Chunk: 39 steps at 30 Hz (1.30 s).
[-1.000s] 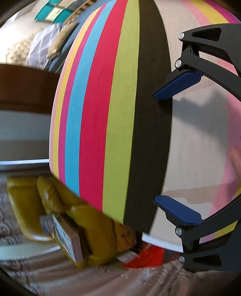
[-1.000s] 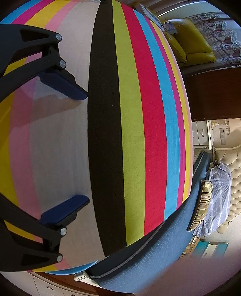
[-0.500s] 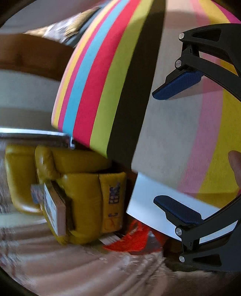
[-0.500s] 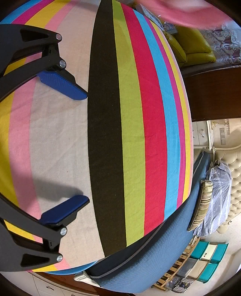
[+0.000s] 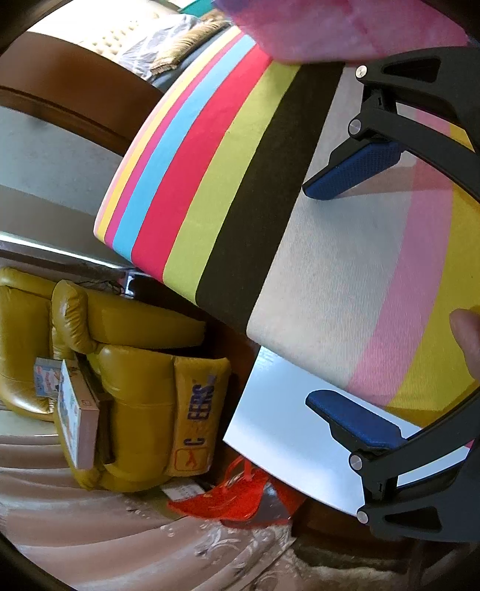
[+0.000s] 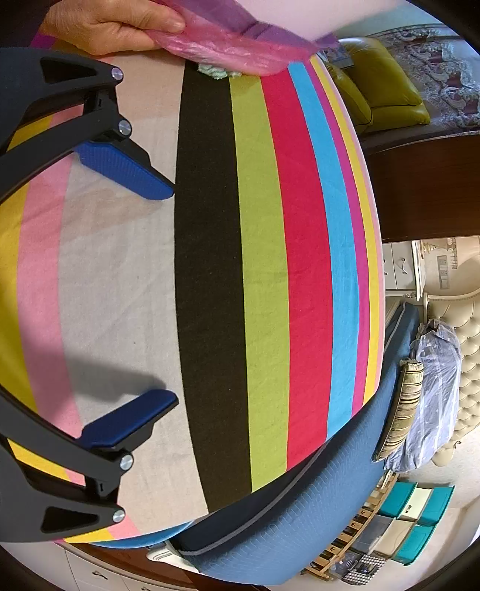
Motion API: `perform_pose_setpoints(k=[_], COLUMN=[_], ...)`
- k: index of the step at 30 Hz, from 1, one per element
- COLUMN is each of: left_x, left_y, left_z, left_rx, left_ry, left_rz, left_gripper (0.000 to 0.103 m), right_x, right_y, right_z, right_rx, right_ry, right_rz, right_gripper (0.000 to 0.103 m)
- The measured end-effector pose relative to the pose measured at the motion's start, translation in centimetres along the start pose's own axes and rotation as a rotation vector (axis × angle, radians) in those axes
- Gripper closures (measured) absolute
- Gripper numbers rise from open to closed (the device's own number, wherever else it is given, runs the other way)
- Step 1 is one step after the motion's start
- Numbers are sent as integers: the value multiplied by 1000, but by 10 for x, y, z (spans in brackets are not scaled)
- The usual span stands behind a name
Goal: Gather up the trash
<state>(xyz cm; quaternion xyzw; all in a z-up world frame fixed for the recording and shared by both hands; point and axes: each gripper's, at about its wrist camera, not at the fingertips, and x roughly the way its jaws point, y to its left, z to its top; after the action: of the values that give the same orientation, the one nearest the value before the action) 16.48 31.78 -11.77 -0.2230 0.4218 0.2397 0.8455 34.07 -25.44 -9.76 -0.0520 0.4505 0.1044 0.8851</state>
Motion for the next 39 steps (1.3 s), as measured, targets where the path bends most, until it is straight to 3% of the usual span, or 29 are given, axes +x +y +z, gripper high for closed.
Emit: perform_pose_setpoints(k=[8, 39], left_x=[4, 5], left_y=[6, 7], left_z=[1, -1], left_rx=[-33, -41], left_ry=[14, 16], left_rz=[-33, -35], left_gripper=[6, 6], right_x=[0, 0], right_y=[0, 0], right_z=[0, 1], right_rx=[0, 0], right_ry=[0, 0], right_rz=[0, -1], right_gripper=[3, 3])
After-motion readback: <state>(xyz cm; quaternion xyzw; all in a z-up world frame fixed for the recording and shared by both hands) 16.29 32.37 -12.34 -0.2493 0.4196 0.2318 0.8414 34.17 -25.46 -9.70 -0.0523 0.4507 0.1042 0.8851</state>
